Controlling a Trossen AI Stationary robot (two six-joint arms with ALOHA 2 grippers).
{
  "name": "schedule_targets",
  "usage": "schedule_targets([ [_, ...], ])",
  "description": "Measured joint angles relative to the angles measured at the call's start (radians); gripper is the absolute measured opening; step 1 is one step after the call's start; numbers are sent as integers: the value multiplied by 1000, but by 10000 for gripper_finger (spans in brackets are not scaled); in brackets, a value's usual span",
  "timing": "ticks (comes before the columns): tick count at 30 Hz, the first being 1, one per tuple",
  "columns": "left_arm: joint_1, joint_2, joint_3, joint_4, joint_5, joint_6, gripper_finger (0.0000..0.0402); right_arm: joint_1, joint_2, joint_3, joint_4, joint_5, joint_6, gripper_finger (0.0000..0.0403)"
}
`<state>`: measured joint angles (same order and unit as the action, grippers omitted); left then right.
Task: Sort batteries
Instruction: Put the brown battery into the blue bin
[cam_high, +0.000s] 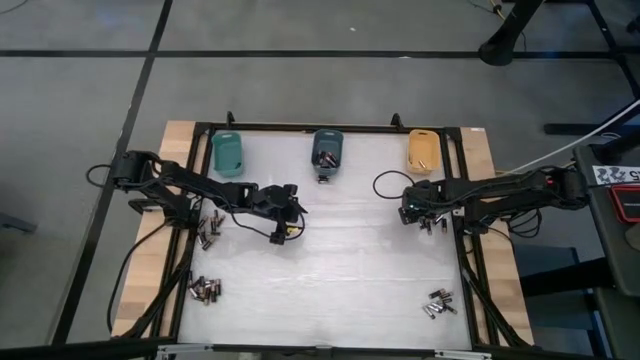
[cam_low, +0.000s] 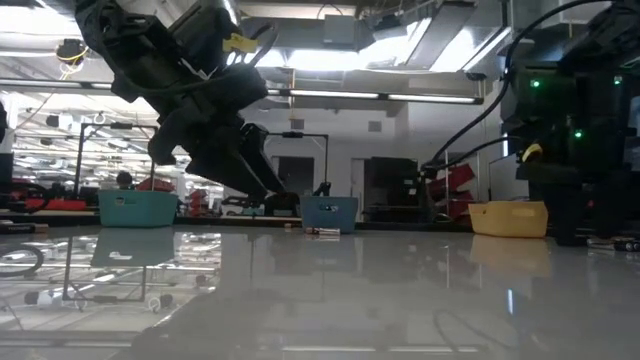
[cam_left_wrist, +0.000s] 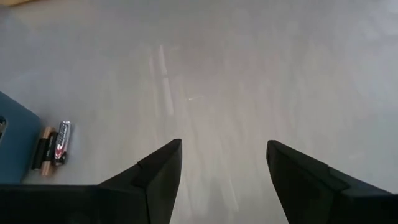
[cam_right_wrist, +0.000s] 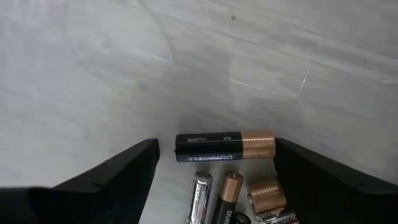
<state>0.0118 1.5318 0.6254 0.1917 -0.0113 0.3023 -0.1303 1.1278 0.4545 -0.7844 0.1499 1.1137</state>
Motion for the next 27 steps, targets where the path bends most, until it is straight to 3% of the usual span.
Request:
schedule_targets([
  [3,11,0,0,-11,0,3,224,0,0,0,7,5,0,295],
  [9,43,0,-4,-18,0,2,224,-1,0,1,31,31,7,211],
  [17,134,-97,-86,33,0,-7,224,-1,2,105,137,66,-63,211],
  [23,218,-211,-165,119,0,-45,224,-3,15,222,416,130,-247,219],
  [27,267,-273,-209,204,0,-69,224,-43,79,291,567,111,-367,226],
])
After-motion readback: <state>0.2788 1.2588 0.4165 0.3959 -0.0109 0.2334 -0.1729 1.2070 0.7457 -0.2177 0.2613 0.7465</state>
